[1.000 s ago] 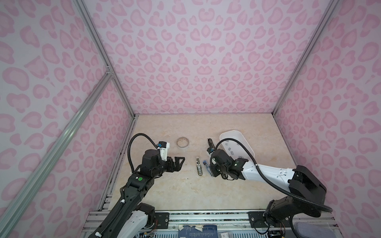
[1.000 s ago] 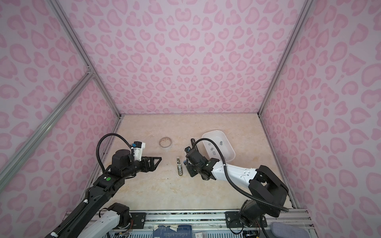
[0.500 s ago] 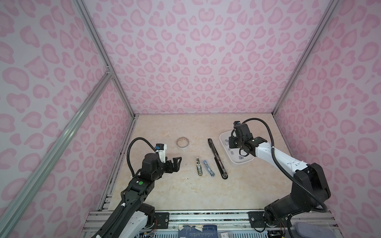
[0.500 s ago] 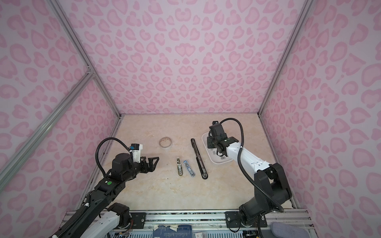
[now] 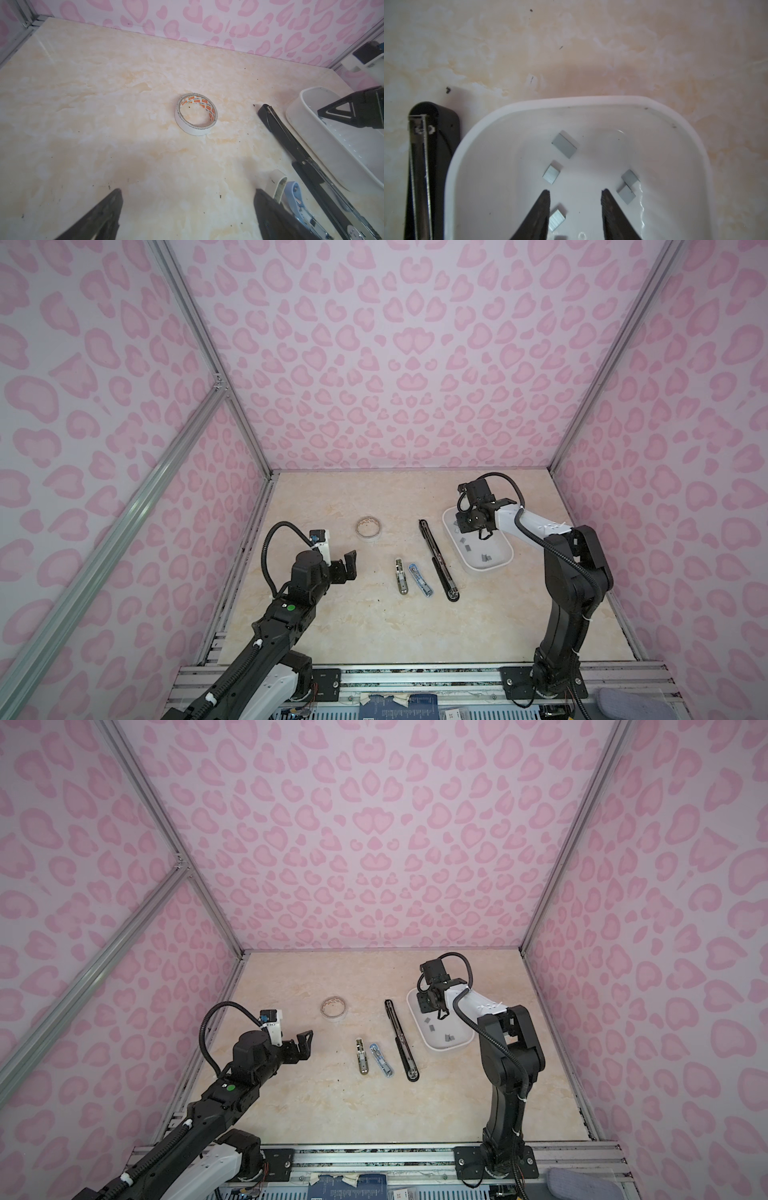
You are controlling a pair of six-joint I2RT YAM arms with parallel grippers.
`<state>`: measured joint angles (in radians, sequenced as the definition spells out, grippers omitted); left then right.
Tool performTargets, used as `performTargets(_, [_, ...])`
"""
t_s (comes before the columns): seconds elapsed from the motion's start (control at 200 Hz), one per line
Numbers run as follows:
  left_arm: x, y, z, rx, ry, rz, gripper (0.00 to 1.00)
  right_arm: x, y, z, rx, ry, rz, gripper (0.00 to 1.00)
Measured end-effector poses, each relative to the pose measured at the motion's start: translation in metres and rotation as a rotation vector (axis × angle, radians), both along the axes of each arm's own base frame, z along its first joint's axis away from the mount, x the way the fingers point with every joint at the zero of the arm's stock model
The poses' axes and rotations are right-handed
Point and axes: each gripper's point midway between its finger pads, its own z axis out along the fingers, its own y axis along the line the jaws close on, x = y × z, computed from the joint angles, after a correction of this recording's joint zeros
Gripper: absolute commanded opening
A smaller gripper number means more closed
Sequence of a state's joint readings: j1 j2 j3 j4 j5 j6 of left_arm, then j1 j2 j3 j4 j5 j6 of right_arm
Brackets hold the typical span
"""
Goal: Load the staples into the stapler
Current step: 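Open the right gripper, raise it and move it over the white tray, then lower the right gripper into the tray and close on a grey staple strip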
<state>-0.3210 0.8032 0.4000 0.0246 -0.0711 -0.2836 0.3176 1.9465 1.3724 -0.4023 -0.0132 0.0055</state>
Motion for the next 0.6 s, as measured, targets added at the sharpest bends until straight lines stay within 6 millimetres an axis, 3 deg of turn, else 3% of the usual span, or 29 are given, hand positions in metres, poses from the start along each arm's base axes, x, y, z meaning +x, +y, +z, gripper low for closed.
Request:
performTargets(0.135, [-0.001,0.007,0.012,0.026,-0.052,0.018,0.99,0.016,0.008,-0.009,-0.007,0.013,0.056,0.40])
performTargets(0.275, [-0.007,0.010,0.009,0.042,-0.069,0.017,1.00,0.027,0.012,-0.016,-0.023,0.024,0.095,0.42])
performTargets(0.6, [-0.008,0.013,0.007,0.066,-0.071,0.023,1.00,0.032,0.012,-0.031,-0.054,0.084,0.124,0.40])
